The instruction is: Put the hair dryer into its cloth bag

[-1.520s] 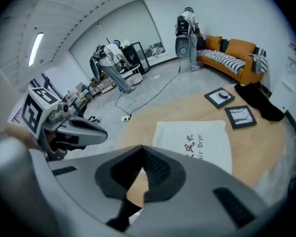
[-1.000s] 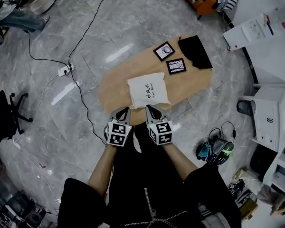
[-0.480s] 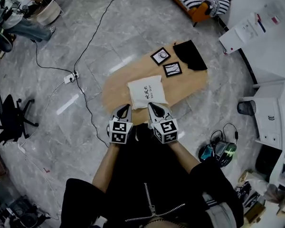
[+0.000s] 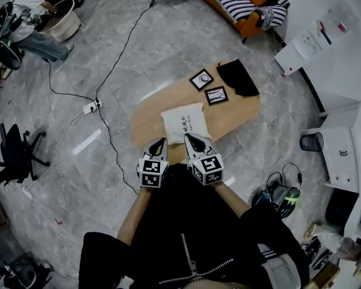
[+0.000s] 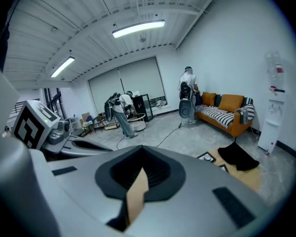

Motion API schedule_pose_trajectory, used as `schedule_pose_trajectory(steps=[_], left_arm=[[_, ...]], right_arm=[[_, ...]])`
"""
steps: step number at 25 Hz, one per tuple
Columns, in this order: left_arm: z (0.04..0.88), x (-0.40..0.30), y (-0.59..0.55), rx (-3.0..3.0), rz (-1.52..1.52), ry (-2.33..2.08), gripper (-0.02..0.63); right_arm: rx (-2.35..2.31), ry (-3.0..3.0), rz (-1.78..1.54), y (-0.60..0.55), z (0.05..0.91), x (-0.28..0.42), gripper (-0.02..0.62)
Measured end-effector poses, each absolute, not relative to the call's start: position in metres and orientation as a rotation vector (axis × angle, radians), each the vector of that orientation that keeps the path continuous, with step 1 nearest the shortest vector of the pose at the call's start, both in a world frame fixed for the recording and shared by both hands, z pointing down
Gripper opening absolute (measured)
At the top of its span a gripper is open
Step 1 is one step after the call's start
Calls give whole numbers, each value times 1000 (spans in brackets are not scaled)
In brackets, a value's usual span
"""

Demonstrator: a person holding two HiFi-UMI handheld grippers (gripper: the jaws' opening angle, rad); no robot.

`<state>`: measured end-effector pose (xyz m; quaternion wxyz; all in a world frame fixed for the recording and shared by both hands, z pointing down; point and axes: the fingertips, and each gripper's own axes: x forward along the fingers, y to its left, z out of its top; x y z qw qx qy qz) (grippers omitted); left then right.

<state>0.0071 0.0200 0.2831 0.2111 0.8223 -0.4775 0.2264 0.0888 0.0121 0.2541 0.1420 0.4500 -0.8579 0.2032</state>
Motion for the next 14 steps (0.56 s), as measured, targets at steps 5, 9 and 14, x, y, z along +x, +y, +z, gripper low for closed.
schedule_pose_trajectory(steps=[5,9,14], left_arm=[[279,3,20,2272,608,-1354,14],[283,-1,15,2255,604,-1369,14],[290,-6,-1,2241,618,-1370,14]], right_arm=[[1273,-2513,564,14,247,83,9],[1250,-2519,547,5,249,81,9],[1239,-2521,545,-16,253,76,9]])
